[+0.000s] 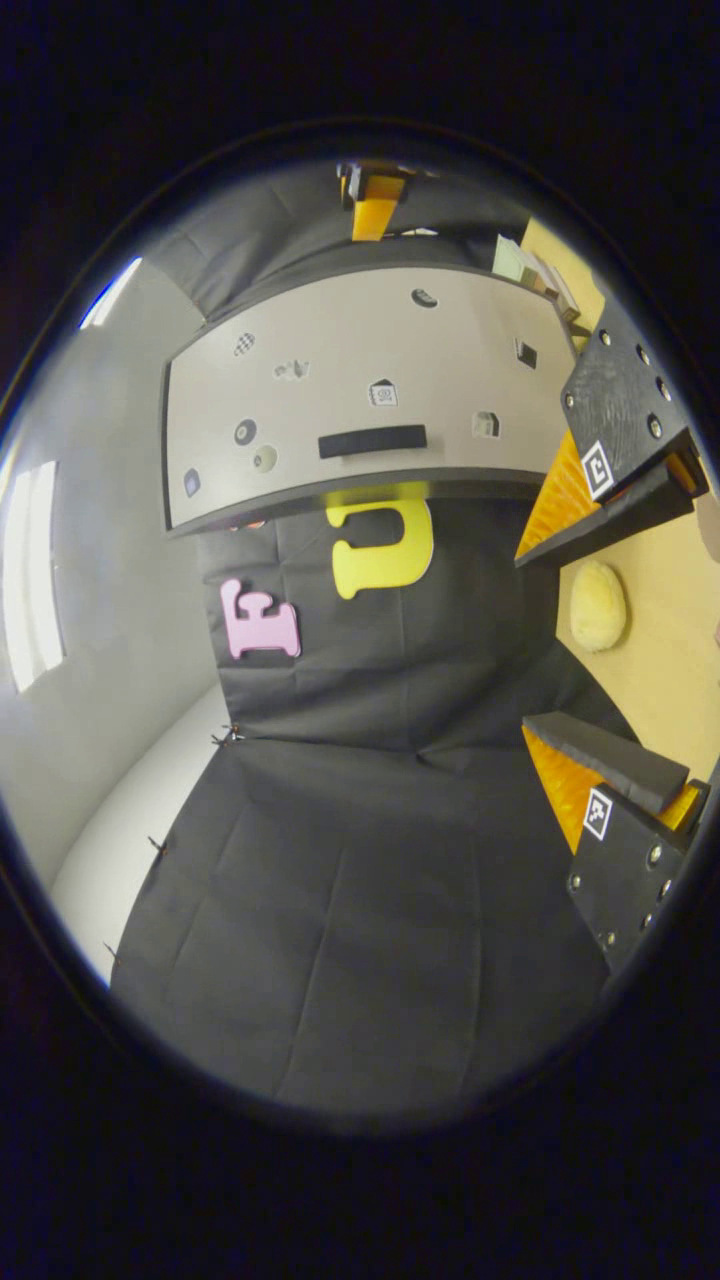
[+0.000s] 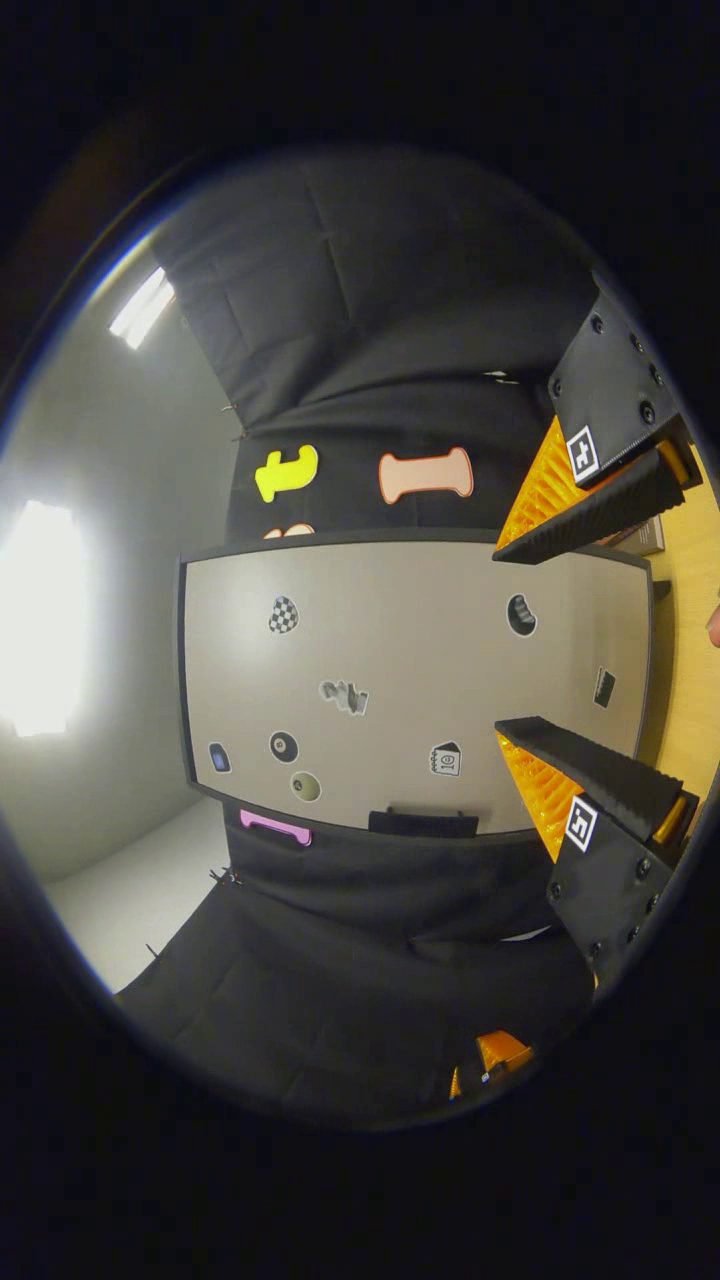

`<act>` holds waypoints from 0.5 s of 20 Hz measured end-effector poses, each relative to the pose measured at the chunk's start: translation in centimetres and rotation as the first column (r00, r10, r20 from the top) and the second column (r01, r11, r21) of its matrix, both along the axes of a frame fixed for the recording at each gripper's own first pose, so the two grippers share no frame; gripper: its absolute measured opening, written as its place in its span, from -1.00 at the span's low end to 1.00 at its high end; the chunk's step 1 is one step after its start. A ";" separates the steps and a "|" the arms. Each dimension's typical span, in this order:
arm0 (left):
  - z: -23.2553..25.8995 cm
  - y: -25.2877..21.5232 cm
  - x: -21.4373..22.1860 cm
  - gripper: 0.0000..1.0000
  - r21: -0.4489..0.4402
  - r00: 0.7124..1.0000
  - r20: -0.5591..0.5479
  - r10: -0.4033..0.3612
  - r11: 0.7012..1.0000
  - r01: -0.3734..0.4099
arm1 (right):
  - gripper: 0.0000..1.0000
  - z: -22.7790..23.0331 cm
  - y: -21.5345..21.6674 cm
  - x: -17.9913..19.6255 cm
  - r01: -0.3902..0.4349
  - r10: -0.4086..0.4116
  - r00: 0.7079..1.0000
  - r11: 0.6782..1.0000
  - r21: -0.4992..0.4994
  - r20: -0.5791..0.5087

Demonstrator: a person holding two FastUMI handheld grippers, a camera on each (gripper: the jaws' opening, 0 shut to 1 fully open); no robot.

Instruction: Open the cabinet door with the right hand, grasp the bottle in the cabinet with the left hand and place it on the coaster, then close the cabinet door with the right hand.

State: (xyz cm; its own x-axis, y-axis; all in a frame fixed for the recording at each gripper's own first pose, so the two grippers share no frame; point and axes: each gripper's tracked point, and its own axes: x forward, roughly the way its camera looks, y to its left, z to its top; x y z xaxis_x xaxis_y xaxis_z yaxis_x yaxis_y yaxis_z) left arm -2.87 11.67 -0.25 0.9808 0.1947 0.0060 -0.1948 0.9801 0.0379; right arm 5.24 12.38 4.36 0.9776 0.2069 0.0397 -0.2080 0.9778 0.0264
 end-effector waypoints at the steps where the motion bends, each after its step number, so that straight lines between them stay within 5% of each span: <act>1: -0.1 0.8 -0.3 0.72 0.005 1.000 -0.002 0.017 1.000 -0.017 | 0.95 0.2 0.9 0.1 -0.015 0.015 1.000 1.000 0.004 0.000; 10: -1.0 8.3 -3.3 0.77 0.026 0.988 -0.021 0.154 0.988 -0.154 | 0.95 1.6 8.7 2.6 -0.116 0.116 0.993 0.993 0.012 -0.001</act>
